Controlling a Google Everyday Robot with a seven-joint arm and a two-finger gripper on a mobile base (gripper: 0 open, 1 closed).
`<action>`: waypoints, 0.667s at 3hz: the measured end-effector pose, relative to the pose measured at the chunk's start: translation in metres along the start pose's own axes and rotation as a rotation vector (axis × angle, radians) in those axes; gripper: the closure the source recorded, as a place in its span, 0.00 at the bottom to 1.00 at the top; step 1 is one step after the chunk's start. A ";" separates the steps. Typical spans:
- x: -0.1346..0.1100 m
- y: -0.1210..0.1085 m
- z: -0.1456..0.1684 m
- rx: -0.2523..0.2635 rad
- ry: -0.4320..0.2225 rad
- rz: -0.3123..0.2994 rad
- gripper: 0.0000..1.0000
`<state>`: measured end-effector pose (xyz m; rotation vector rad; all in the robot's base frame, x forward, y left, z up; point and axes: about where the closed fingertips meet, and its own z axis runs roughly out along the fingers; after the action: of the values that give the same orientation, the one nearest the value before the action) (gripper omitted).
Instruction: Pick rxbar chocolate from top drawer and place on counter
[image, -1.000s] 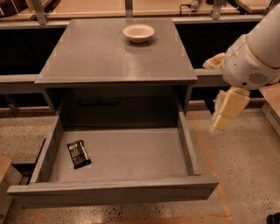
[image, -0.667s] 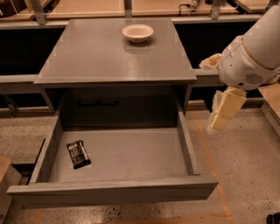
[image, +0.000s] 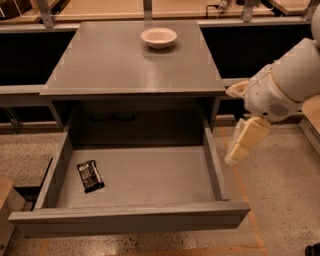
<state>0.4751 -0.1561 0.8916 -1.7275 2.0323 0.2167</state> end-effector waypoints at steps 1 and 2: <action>-0.029 -0.011 0.059 -0.032 -0.077 -0.051 0.00; -0.080 -0.030 0.110 -0.062 -0.185 -0.140 0.00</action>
Offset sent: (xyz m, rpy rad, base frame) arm 0.1087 0.1795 -0.0762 0.2608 -0.0781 0.3109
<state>0.5392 -0.0463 0.8352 -1.8071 1.7826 0.3828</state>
